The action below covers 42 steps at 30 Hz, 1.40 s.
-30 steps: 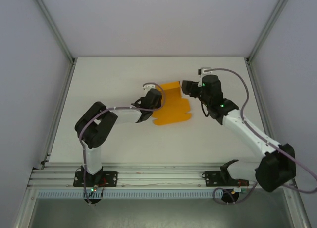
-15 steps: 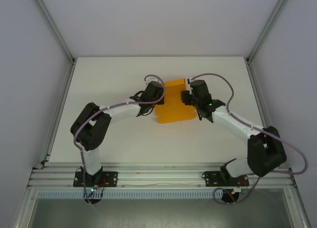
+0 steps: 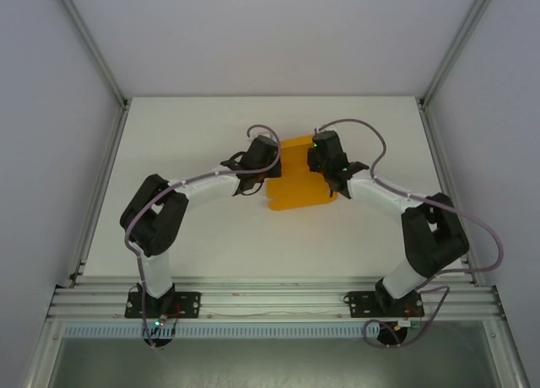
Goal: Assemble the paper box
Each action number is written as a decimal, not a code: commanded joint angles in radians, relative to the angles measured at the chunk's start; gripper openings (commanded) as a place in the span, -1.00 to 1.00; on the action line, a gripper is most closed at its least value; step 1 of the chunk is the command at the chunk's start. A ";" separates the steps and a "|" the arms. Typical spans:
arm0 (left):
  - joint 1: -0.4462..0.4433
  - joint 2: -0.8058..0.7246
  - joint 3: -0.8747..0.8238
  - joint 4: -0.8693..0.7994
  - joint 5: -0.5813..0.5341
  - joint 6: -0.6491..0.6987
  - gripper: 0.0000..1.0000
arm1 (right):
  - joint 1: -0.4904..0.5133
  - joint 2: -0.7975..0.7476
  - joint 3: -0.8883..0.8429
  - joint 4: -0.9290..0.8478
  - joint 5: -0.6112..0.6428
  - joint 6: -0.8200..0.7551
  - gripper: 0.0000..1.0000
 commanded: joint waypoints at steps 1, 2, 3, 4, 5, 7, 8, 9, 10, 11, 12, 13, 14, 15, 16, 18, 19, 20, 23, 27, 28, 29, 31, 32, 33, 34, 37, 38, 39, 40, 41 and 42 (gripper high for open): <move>0.011 -0.033 0.037 -0.029 0.030 -0.025 -1.00 | 0.006 0.004 0.007 0.007 0.083 0.013 -0.43; 0.011 -0.034 0.037 -0.027 0.039 -0.025 -1.00 | 0.006 0.011 0.011 0.005 0.095 0.009 -0.46; 0.011 -0.036 0.035 -0.022 0.044 -0.022 -1.00 | 0.007 0.018 0.016 0.001 0.108 0.007 -0.51; 0.011 -0.038 0.033 -0.018 0.046 -0.021 -1.00 | 0.006 0.028 0.022 0.002 0.121 0.002 -0.61; 0.011 -0.039 0.031 -0.013 0.051 -0.021 -1.00 | 0.007 0.038 0.029 0.005 0.131 -0.001 -0.67; 0.012 -0.036 0.032 -0.012 0.043 -0.023 -1.00 | 0.010 0.051 0.041 0.010 0.174 0.009 -0.89; 0.013 -0.029 0.040 -0.023 0.021 -0.033 -1.00 | 0.017 0.052 0.048 0.011 0.194 0.015 -0.95; 0.015 -0.015 0.062 -0.063 -0.029 -0.062 -1.00 | 0.028 0.050 0.047 0.019 0.227 0.027 -1.00; 0.019 0.004 0.096 -0.126 -0.080 -0.105 -1.00 | 0.041 0.045 0.046 0.031 0.251 0.032 -1.00; 0.027 0.027 0.139 -0.198 -0.125 -0.145 -1.00 | 0.054 0.042 0.044 0.042 0.278 0.038 -1.00; 0.037 0.045 0.185 -0.276 -0.176 -0.195 -1.00 | 0.072 0.040 0.045 0.049 0.314 0.049 -1.00; 0.046 0.083 0.216 -0.329 -0.225 -0.232 -1.00 | 0.089 0.038 0.050 0.048 0.337 0.057 -1.00; 0.052 0.104 0.239 -0.369 -0.279 -0.267 -1.00 | 0.103 0.039 0.056 0.044 0.363 0.073 -1.00; 0.064 0.126 0.259 -0.407 -0.313 -0.300 -1.00 | 0.118 0.039 0.059 0.039 0.385 0.093 -1.00; 0.073 0.148 0.278 -0.440 -0.337 -0.324 -1.00 | 0.129 0.039 0.061 0.040 0.395 0.107 -1.00; 0.089 0.194 0.320 -0.506 -0.361 -0.360 -1.00 | 0.151 0.040 0.057 0.053 0.418 0.133 -1.00; 0.093 0.216 0.344 -0.557 -0.381 -0.393 -1.00 | 0.158 0.040 0.056 0.056 0.426 0.139 -1.00; 0.100 0.231 0.365 -0.592 -0.379 -0.406 -1.00 | 0.161 0.040 0.056 0.056 0.439 0.148 -1.00; 0.100 0.242 0.374 -0.621 -0.412 -0.414 -1.00 | 0.166 0.043 0.056 0.066 0.467 0.146 -1.00; 0.118 0.232 0.370 -0.652 -0.393 -0.430 -1.00 | 0.169 0.036 0.053 0.068 0.464 0.138 -1.00; 0.125 0.237 0.381 -0.656 -0.365 -0.421 -1.00 | 0.169 0.037 0.052 0.077 0.461 0.134 -1.00; 0.128 0.243 0.391 -0.671 -0.345 -0.431 -1.00 | 0.170 0.038 0.051 0.085 0.457 0.131 -1.00; 0.128 0.252 0.404 -0.664 -0.315 -0.422 -1.00 | 0.170 0.046 0.055 0.091 0.445 0.128 -1.00; 0.128 0.259 0.417 -0.672 -0.312 -0.423 -1.00 | 0.172 0.047 0.056 0.092 0.440 0.126 -1.00; 0.127 0.269 0.440 -0.698 -0.312 -0.431 -1.00 | 0.174 0.050 0.056 0.098 0.440 0.121 -1.00; 0.128 0.278 0.462 -0.721 -0.309 -0.434 -1.00 | 0.176 0.050 0.056 0.104 0.439 0.118 -1.00; 0.127 0.283 0.492 -0.743 -0.279 -0.441 -0.97 | 0.184 0.048 0.053 0.109 0.445 0.106 -1.00; 0.127 0.272 0.477 -0.712 -0.254 -0.424 -0.93 | 0.183 0.048 0.052 0.111 0.444 0.109 -1.00; 0.126 0.259 0.461 -0.687 -0.232 -0.415 -0.94 | 0.182 0.049 0.051 0.112 0.445 0.109 -1.00; 0.123 0.241 0.442 -0.658 -0.217 -0.398 -0.93 | 0.183 0.050 0.049 0.112 0.447 0.109 -1.00; 0.119 0.218 0.419 -0.626 -0.211 -0.380 -0.92 | 0.183 0.050 0.044 0.118 0.450 0.106 -1.00; 0.113 0.192 0.392 -0.592 -0.205 -0.360 -0.85 | 0.182 0.051 0.041 0.123 0.452 0.106 -1.00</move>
